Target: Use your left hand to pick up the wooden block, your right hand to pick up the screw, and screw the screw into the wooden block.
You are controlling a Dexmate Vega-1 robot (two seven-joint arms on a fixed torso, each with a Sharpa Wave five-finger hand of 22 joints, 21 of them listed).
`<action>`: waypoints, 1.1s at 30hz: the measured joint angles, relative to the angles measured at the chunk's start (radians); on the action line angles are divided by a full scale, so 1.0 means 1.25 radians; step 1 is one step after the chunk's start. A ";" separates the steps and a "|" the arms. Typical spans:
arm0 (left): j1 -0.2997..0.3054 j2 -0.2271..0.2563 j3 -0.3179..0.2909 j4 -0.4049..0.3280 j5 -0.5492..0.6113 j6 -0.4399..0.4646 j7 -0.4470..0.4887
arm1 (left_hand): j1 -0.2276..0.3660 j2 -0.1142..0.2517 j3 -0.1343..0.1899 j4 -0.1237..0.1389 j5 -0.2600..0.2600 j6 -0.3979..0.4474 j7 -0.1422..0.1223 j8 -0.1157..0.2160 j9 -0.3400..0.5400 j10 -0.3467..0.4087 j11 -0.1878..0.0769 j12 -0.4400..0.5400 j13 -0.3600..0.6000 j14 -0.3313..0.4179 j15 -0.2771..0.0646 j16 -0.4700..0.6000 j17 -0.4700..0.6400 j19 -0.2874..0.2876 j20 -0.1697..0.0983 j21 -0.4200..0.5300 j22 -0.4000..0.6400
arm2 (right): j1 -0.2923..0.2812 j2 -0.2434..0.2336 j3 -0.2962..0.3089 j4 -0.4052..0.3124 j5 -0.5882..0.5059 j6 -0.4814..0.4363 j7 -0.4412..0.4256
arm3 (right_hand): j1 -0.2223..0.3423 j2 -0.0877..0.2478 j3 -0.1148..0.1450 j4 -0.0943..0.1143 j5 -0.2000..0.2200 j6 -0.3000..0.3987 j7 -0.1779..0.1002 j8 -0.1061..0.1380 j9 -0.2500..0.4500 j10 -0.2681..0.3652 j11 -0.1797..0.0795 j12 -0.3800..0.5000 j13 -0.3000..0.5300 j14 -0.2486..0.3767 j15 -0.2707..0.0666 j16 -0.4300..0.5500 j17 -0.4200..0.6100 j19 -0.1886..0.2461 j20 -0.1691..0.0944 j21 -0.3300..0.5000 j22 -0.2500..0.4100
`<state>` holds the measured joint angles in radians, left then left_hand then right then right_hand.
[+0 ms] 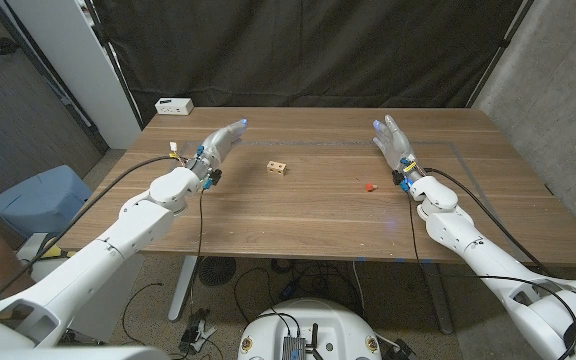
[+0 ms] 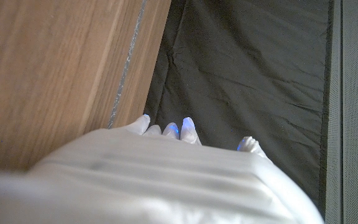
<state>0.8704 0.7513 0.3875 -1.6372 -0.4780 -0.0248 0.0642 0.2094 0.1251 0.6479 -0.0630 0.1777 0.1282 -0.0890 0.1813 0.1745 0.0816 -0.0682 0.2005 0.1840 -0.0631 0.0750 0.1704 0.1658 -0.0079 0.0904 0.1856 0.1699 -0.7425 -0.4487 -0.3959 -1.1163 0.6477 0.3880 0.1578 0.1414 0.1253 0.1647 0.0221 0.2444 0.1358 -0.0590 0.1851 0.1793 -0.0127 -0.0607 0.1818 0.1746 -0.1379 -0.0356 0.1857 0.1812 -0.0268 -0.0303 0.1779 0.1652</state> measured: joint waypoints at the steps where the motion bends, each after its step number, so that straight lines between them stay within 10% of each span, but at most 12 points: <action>1: -0.005 0.010 0.001 -0.006 0.006 0.008 -0.004 | 0.001 -0.001 0.002 -0.002 0.000 -0.004 -0.004 0.000 0.000 0.000 0.000 0.000 0.000 0.000 0.000 0.000 0.000 -0.002 0.002 0.000 0.000 | -0.001 0.000 0.000 -0.003 -0.001 -0.002 -0.003 | 0.000 0.000 0.000 0.000 0.000 0.000 0.000 0.000 0.000 0.000 0.000 0.000 0.000 0.000 0.000 0.000 0.000 0.000 0.000 0.000 0.000; 33: -0.227 0.187 0.103 -0.071 0.227 0.140 -0.261 | 0.093 -0.068 -0.004 -0.094 0.000 -0.038 -0.055 0.006 0.000 -0.023 -0.046 -0.001 0.000 -0.044 -0.016 0.001 0.000 -0.035 0.018 -0.004 0.000 | 0.010 0.020 0.001 0.008 -0.004 0.017 -0.015 | 0.012 -0.003 0.010 -0.010 0.000 0.004 -0.004 0.000 0.000 0.000 0.000 0.000 0.004 0.000 0.000 0.000 0.000 0.000 0.000 0.003 0.000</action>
<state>0.5868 0.9845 0.5166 -1.7256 -0.1940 0.1499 -0.2616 0.3261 0.0406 0.6431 -0.1799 0.1775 0.0809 -0.1582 0.1890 0.1743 0.0534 -0.1258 0.1997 0.1838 -0.1186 0.0551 0.1715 0.1657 -0.0518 0.1124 0.1809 0.1697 -0.7297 -0.4241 -0.3943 -1.1060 0.6431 0.4088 0.1387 0.1558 0.1213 0.1771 0.0097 0.2439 0.1412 -0.0644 0.1851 0.1791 -0.0127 -0.0606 0.1818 0.1793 -0.1378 -0.0355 0.1857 0.1814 -0.0267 -0.0303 0.1818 0.1651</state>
